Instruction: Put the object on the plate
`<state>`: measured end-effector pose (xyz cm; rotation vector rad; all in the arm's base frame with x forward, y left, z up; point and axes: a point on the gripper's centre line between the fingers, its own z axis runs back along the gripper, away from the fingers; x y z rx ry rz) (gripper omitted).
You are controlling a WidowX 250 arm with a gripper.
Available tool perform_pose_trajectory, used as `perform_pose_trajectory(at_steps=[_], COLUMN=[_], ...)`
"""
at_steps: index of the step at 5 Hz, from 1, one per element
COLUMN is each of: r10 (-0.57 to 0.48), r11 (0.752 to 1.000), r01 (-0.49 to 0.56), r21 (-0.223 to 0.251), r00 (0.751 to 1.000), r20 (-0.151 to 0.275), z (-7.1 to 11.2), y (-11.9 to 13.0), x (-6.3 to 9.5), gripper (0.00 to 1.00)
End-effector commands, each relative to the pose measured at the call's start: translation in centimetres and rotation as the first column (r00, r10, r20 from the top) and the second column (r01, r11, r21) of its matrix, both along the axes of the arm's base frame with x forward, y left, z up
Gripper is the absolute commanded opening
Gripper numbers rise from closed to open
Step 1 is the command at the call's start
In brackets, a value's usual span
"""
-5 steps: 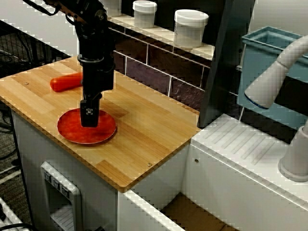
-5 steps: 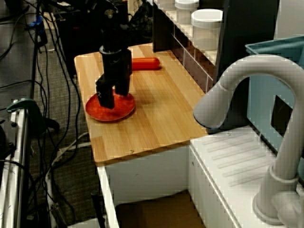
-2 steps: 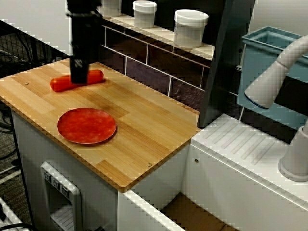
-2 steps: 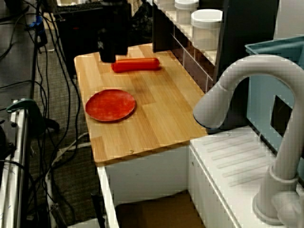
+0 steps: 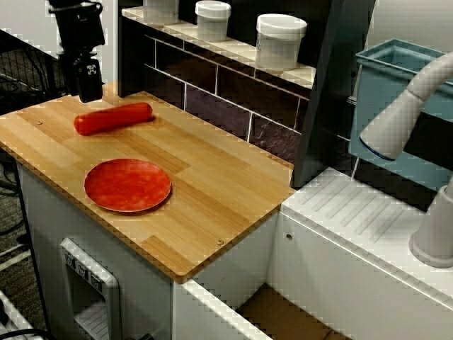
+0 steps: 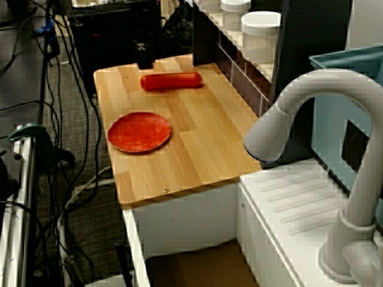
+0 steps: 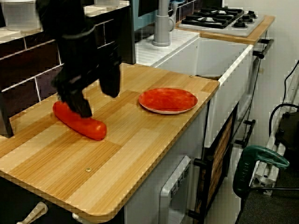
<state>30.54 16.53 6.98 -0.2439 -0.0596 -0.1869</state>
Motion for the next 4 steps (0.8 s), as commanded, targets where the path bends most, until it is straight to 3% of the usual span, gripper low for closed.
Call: perform_pose_trajectory(at_steps=[1, 4], r10=[0.149, 0.082], r11=[0.989, 0.993], r01=[-0.15, -0.086], r21=[0.015, 0.079], r00=[0.988, 0.995], r20=[0.042, 0.057], z=[0.3, -1.8], y=[0.5, -0.6], x=[1.5, 0.8], gripper=[1.0, 1.0])
